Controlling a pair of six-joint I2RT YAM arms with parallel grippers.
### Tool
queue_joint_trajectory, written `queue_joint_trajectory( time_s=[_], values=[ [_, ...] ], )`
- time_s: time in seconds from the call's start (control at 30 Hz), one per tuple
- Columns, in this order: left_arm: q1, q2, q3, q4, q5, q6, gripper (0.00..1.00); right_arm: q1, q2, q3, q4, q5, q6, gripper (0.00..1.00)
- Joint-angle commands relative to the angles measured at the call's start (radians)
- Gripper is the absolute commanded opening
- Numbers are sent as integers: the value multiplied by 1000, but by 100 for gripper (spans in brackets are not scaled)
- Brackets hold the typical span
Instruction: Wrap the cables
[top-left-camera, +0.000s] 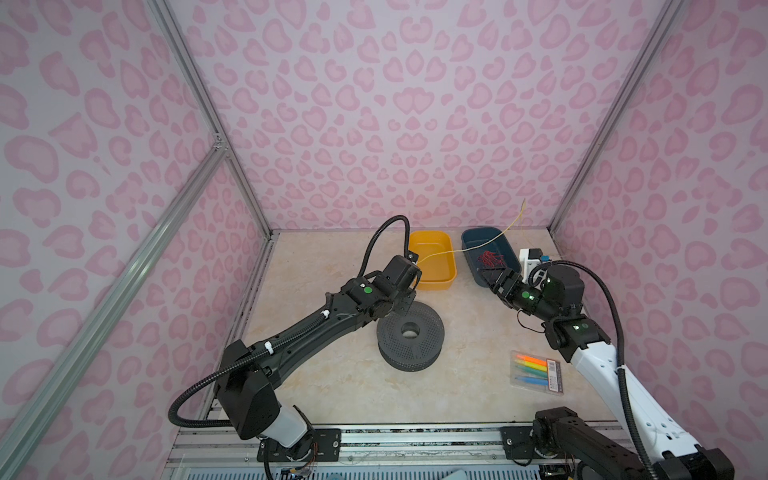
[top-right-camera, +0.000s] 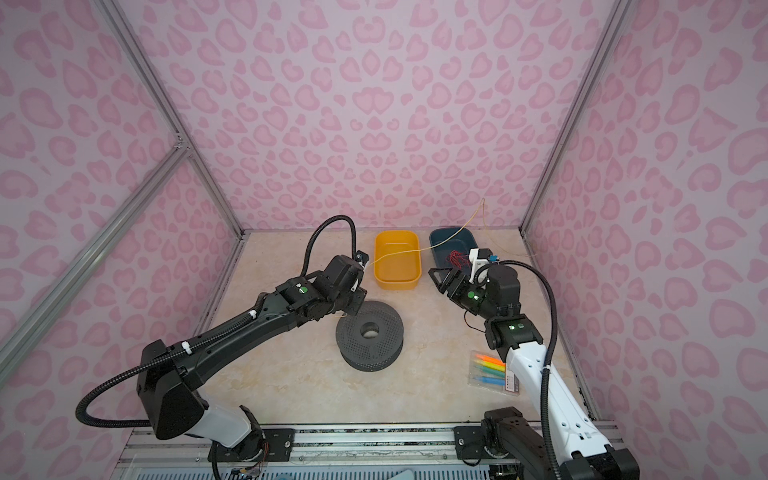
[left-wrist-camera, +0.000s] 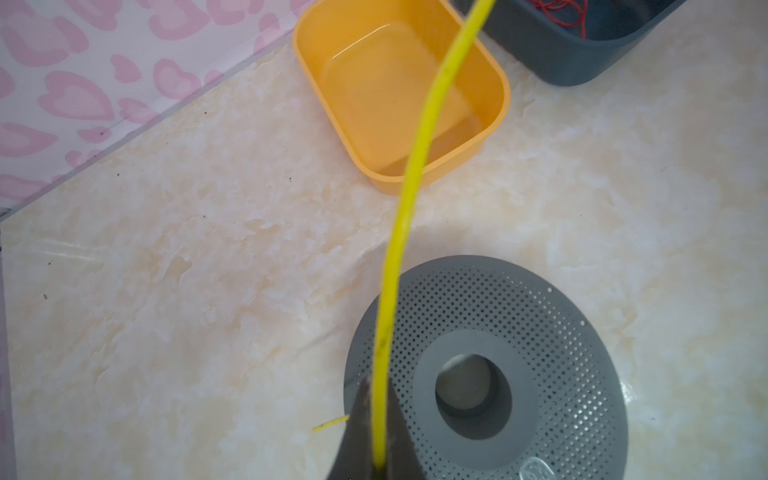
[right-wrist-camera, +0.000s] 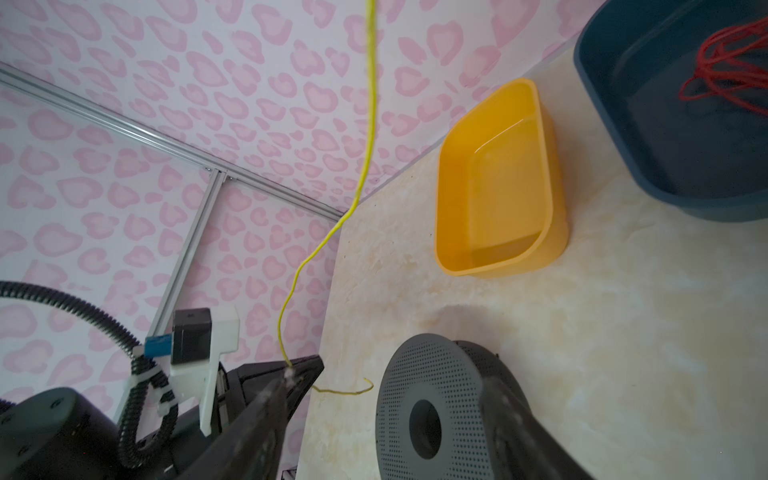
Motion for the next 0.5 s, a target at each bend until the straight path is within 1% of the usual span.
queue_joint_trajectory(
  time_s=[0.0, 0.07, 0.13, 0.2, 0.23, 0.27, 0.33, 0.47],
  values=[
    [-15, 27, 57, -16, 58, 8, 4, 85, -26, -21, 84, 165, 90, 75],
    [-28, 37, 77, -11, 78, 12, 4, 140, -19, -33, 131, 234, 141, 74],
    [-40, 47, 91, -4, 91, 16, 4, 197, 2, -45, 200, 282, 189, 73],
    [-50, 53, 100, 2, 100, 16, 4, 244, 32, -46, 266, 315, 210, 73],
    [-54, 56, 101, 6, 104, 17, 4, 258, 47, -43, 289, 330, 216, 72],
    [-56, 57, 102, 12, 113, 17, 4, 265, 62, -36, 298, 340, 231, 69],
    [-62, 55, 99, 20, 125, 15, 4, 267, 91, -31, 325, 338, 267, 66],
    [-73, 46, 88, 44, 147, 14, 4, 283, 152, -18, 396, 332, 310, 65]
  ],
)
